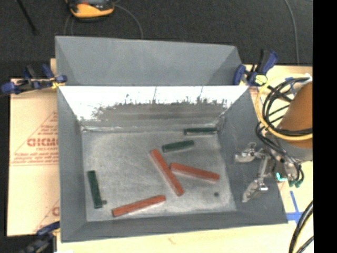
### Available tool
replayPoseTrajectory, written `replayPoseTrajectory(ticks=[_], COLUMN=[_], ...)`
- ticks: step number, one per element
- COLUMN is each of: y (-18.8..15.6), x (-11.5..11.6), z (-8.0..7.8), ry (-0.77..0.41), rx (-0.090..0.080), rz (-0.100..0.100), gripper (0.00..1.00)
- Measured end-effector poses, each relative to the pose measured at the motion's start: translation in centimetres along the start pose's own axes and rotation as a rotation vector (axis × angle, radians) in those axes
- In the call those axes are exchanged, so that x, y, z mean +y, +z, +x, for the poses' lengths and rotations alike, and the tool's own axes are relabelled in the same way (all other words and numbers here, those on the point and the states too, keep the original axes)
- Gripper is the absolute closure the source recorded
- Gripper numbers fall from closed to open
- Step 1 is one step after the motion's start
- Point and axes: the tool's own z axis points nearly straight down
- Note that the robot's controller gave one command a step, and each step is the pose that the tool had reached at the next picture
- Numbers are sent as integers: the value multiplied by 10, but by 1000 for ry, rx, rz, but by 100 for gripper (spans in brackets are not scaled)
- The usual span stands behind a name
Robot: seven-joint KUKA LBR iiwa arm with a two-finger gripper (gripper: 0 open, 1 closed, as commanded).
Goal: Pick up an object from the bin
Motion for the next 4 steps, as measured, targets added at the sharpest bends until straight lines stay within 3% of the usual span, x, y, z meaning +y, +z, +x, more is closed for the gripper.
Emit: replayPoseTrajectory(ticks=[1, 2, 3, 4], y=[-2, 45, 105, 126], x=[0, 16, 7, 49], z=[-2, -19, -31, -75], ry=[-2, -12, 105, 19], rx=[-6, -14, -10, 5], rz=[1, 4, 0, 7], gripper=[0, 0, 0, 100])
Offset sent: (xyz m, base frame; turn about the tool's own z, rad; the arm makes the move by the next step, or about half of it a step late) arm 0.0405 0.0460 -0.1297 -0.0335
